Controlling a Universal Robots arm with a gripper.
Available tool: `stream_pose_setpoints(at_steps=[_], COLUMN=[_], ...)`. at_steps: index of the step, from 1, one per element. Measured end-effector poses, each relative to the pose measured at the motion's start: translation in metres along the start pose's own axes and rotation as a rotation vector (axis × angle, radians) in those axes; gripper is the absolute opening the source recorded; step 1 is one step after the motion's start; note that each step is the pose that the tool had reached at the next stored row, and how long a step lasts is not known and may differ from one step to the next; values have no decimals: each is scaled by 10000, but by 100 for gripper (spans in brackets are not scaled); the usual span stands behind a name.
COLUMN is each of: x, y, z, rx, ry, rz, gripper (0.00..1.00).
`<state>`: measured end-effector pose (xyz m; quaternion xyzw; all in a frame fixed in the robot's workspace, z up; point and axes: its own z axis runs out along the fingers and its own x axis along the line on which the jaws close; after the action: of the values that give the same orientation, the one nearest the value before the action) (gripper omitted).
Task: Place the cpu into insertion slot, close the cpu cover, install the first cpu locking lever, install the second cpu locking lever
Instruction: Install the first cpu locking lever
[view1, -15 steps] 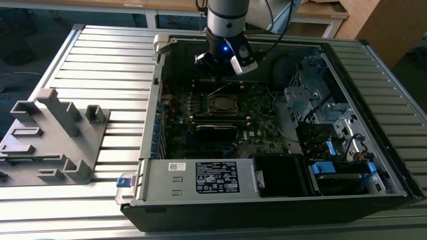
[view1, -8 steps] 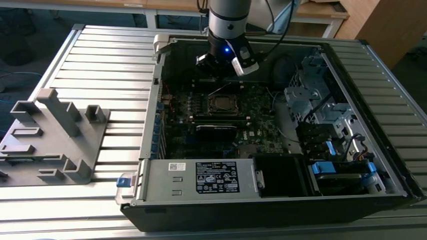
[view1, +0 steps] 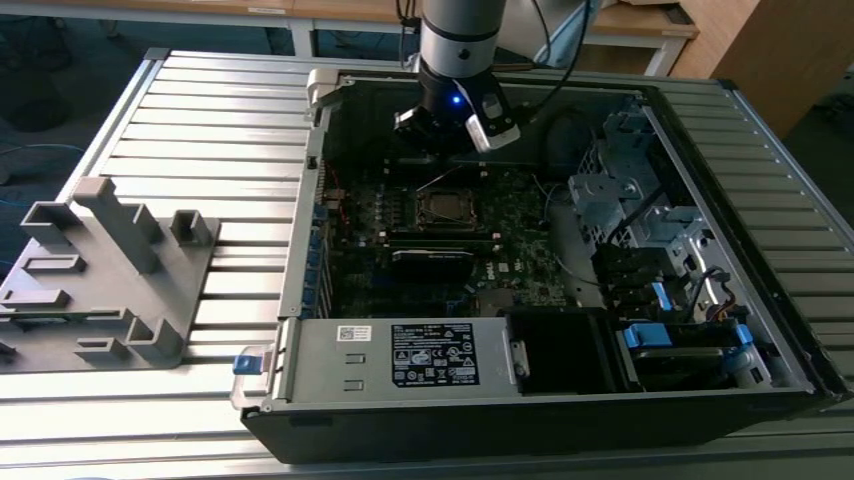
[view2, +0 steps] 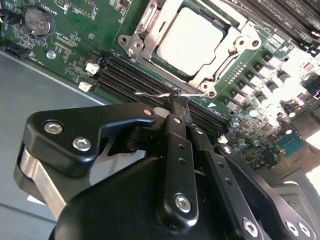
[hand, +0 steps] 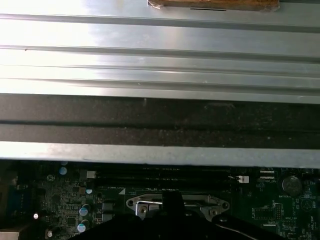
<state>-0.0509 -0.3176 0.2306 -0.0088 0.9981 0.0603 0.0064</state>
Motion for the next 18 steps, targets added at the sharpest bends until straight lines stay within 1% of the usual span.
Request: stream_pose_setpoints(at_steps=[5,10,18], x=[-40,-42,-42], y=[-2,-1,5], z=[6,9,32], rx=[-3,-4,-18], ry=[1,0,0], rz=[-1,1,0], gripper=[11,11,11])
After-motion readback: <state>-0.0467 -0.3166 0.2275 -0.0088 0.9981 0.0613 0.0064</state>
